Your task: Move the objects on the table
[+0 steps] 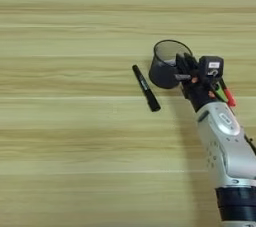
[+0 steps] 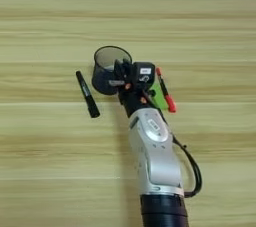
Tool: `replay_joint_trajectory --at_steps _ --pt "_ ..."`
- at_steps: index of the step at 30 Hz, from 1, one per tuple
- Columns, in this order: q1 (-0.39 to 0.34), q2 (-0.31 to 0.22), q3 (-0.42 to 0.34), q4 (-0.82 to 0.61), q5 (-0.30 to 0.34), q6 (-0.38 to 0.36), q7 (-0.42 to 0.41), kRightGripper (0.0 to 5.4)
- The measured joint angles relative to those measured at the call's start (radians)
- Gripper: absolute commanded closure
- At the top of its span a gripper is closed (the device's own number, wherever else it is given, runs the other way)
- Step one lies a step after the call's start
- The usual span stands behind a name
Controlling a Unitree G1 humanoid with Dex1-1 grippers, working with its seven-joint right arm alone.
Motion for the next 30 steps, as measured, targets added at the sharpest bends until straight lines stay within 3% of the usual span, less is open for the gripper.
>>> replay_joint_trajectory --at_steps 30 --pt "0.010 -0.009 0.009 -0.117 0.002 0.043 -0.001 4.69"
